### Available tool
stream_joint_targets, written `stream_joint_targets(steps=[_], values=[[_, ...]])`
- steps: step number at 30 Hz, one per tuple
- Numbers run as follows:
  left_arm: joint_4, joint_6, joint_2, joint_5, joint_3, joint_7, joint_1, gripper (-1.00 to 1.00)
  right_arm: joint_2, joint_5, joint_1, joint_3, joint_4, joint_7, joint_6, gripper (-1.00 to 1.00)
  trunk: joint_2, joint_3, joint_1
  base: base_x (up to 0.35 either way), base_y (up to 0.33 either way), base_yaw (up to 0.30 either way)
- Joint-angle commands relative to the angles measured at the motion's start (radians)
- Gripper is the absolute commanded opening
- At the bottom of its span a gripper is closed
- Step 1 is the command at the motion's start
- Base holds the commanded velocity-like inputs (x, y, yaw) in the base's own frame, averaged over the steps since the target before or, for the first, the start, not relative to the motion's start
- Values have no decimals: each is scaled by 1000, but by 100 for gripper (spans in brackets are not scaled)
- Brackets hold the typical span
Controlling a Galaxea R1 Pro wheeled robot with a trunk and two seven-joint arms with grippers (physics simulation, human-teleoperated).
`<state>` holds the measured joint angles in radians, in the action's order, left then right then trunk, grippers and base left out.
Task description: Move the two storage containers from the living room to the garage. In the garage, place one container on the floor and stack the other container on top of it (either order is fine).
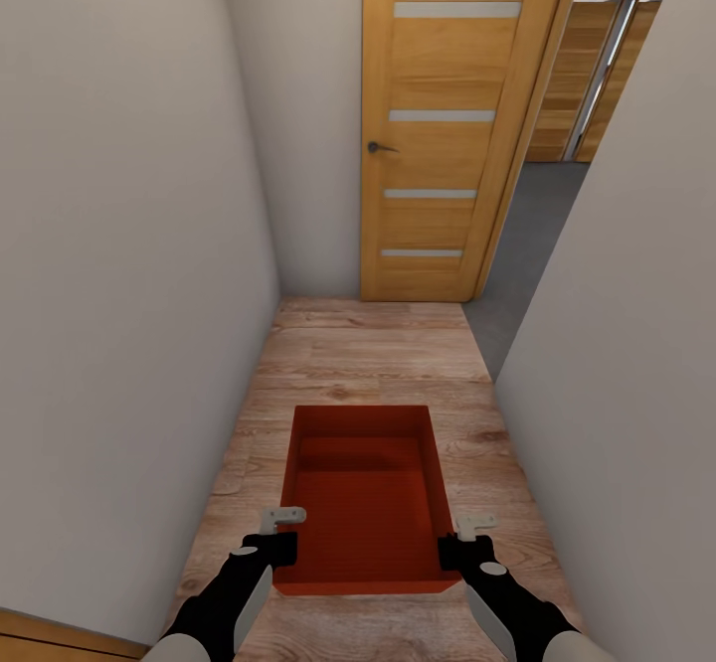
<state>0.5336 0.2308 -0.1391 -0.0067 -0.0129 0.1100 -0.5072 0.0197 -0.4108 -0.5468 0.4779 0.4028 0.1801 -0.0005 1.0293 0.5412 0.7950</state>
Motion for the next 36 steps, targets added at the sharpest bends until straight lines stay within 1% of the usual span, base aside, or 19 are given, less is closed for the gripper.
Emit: stream_joint_targets(steps=[1,6,19,25,29,36], values=[[5,7,0,-18,-9,7,-1,-100,30,-14,-1,-7,-12,6,-1,-100,1,1,0,0,0,0],[5,7,0,-18,-9,7,-1,-100,29,-14,-1,-8,-12,9,-1,-100,1,-1,0,0,0,0],[6,7,1,-18,-9,7,-1,-100,29,-14,-1,-9,-12,12,-1,-100,1,-20,0,0,0,0],[6,8,0,-18,-9,6,-1,-100,29,-14,-1,-9,-12,12,-1,-100,1,-24,0,12,0,0],[6,8,0,-18,-9,5,-1,-100,30,-14,-1,-9,-12,12,-1,-100,1,-24,0,210,0,0],[9,8,0,-18,-9,3,-1,-100,31,-14,-1,-9,-12,12,-1,-100,1,-24,0,316,0,0]])
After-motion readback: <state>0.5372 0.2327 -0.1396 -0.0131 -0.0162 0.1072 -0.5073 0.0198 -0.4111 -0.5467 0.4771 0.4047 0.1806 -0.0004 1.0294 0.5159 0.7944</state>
